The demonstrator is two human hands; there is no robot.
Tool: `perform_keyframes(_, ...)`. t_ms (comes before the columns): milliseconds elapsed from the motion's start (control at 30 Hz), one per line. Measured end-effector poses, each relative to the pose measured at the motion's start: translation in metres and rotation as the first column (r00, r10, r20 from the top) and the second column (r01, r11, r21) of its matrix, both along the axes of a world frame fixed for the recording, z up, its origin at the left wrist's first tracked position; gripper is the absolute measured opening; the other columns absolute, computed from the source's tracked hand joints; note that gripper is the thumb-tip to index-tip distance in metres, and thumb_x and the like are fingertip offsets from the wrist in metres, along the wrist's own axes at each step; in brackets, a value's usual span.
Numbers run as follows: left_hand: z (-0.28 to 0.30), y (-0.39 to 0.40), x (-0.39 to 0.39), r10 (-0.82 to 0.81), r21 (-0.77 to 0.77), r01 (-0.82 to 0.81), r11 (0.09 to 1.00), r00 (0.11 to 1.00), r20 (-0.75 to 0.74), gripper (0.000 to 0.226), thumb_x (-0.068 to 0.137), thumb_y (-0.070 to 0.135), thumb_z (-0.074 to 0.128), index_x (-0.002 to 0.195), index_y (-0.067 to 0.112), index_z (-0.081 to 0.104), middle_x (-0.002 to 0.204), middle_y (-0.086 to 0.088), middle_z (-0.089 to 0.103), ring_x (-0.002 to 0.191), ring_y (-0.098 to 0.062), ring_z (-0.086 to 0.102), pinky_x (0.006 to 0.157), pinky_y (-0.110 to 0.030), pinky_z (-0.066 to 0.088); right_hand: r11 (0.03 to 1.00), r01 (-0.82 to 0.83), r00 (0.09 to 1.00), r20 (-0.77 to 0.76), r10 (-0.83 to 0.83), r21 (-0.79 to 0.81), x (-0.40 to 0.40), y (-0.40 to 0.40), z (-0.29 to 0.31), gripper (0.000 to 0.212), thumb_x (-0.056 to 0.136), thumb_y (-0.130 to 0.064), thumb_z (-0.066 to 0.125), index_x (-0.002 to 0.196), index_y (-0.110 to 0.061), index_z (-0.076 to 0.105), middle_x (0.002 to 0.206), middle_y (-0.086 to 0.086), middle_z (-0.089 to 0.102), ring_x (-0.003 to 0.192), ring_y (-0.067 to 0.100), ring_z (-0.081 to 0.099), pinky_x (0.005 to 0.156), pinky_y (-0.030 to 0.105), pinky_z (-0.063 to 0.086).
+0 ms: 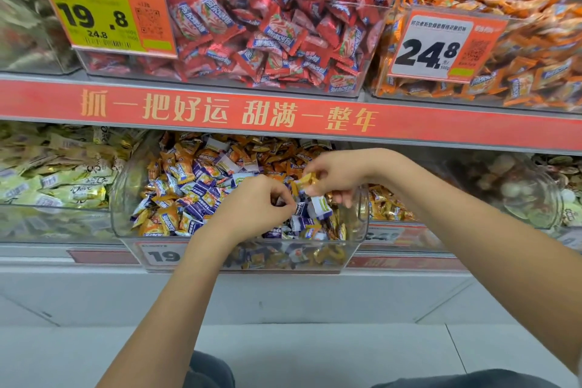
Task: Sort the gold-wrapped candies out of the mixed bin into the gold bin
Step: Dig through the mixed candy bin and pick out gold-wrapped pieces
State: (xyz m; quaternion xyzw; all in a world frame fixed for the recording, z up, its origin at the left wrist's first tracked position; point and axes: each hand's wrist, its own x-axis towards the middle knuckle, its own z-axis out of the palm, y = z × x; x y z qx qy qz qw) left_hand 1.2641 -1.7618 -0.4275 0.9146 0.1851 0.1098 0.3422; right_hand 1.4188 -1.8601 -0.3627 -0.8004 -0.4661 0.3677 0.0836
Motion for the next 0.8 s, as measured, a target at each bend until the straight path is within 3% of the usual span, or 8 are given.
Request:
perform_keyframes(167,0.011,-0.006,-0.001,0.077,-0.18,-0.062,0.982,0.994,0.077,0.043,0.077,0.036,0.076,0.112,0.023,0.055,0.105,0.004,0.064,0.092,-0.007,0.061,0.084,-0.032,0.053,0.963,0.212,0.956,-0.24,-0.169,0.168,0.001,-0.005,-0.005,0.059,0.096,-0.021,0.056,0.147,-0.012,0.028,0.084,0.003,0.054,0.059,0.014,0.063,0.047,0.019,0.051)
perform_keyframes(233,0.013,-0.011,0.001,0.063,-0.281,-0.042,0.959,0.996,0.067,0.067,0.075,0.037,0.077,0.131,0.019,0.044,0.112,0.007,0.062,0.09,-0.002,0.064,0.08,-0.025,0.055,0.93,0.3,0.922,-0.314,-0.225,0.214,0.0,-0.007,-0.011,0.059,0.096,-0.02,0.056,0.148,-0.016,0.027,0.09,0.005,0.059,0.065,0.018,0.065,0.05,0.022,0.052)
perform_keyframes(300,0.013,-0.015,0.003,0.101,-0.335,-0.064,0.94,0.99,0.094,0.072,0.076,0.036,0.077,0.136,0.017,0.041,0.11,0.008,0.063,0.085,-0.003,0.066,0.073,-0.023,0.057,0.892,0.38,0.881,-0.391,-0.268,0.245,0.0,-0.008,-0.014,0.054,0.096,-0.018,0.056,0.145,-0.019,0.033,0.092,0.007,0.062,0.069,0.018,0.063,0.06,0.027,0.055)
perform_keyframes(400,0.014,-0.014,0.006,0.173,-0.399,-0.096,0.912,0.971,0.163,0.054,0.079,0.03,0.075,0.126,0.017,0.052,0.106,0.005,0.068,0.08,-0.007,0.068,0.073,-0.025,0.057,0.853,0.461,0.83,-0.46,-0.315,0.247,-0.002,-0.009,-0.013,0.033,0.097,-0.012,0.049,0.129,-0.02,0.049,0.094,0.008,0.059,0.076,0.021,0.057,0.074,0.033,0.057)
perform_keyframes(533,0.016,-0.02,0.009,0.197,-0.481,-0.078,0.873,0.959,0.203,0.036,0.075,0.024,0.078,0.108,0.016,0.065,0.097,0.001,0.072,0.074,-0.011,0.07,0.07,-0.027,0.059,0.706,0.666,0.676,-0.593,-0.437,0.24,-0.006,-0.012,-0.011,0.019,0.093,-0.003,0.04,0.104,-0.005,0.055,0.099,0.015,0.055,0.082,0.025,0.055,0.064,0.032,0.052)
perform_keyframes(667,0.015,-0.033,0.016,0.254,-0.505,-0.116,0.855,0.943,0.213,0.026,0.069,0.016,0.083,0.089,0.016,0.067,0.08,-0.002,0.072,0.067,-0.018,0.07,0.068,-0.038,0.06,0.637,0.762,0.482,-0.76,-0.437,0.117,-0.015,-0.016,-0.013,0.018,0.092,0.0,0.033,0.086,-0.01,0.047,0.088,0.011,0.05,0.072,0.02,0.047,0.061,0.03,0.042)
perform_keyframes(733,0.012,-0.028,0.016,0.275,-0.408,-0.174,0.896,0.94,0.203,0.022,0.069,0.014,0.084,0.082,0.017,0.066,0.074,0.0,0.07,0.063,-0.013,0.068,0.063,-0.03,0.059,0.55,0.811,0.488,-0.747,-0.451,0.198,-0.021,-0.02,-0.013,0.019,0.092,0.0,0.033,0.087,-0.012,0.048,0.094,0.013,0.051,0.067,0.019,0.046,0.054,0.027,0.042)
perform_keyframes(800,0.01,-0.018,0.011,0.295,-0.251,-0.244,0.937,0.936,0.191,0.019,0.072,0.012,0.082,0.083,0.017,0.067,0.075,0.004,0.067,0.064,-0.006,0.063,0.063,-0.023,0.055,0.529,0.763,0.623,-0.642,-0.446,0.372,-0.025,-0.034,-0.011,0.021,0.095,-0.004,0.036,0.089,-0.017,0.052,0.089,0.008,0.053,0.066,0.017,0.048,0.054,0.025,0.043)
